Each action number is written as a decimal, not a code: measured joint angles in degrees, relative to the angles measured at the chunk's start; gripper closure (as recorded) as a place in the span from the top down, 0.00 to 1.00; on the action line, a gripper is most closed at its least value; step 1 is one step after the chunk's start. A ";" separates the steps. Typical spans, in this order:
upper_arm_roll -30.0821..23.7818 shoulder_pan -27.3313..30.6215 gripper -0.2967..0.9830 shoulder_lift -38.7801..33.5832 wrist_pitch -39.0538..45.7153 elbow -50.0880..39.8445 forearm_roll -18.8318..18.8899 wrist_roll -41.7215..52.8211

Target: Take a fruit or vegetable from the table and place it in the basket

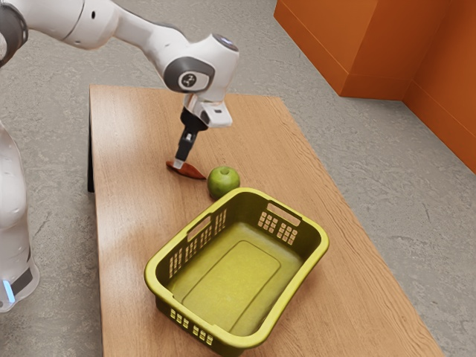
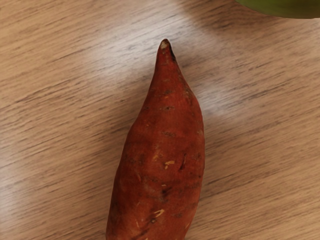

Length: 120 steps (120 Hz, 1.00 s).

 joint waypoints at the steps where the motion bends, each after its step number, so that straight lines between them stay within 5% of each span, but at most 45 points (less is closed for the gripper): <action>1: 0.01 0.00 0.77 0.07 0.10 0.00 -0.01 0.01; 120: 0.58 0.05 0.73 4.27 5.39 -1.76 -0.43 0.48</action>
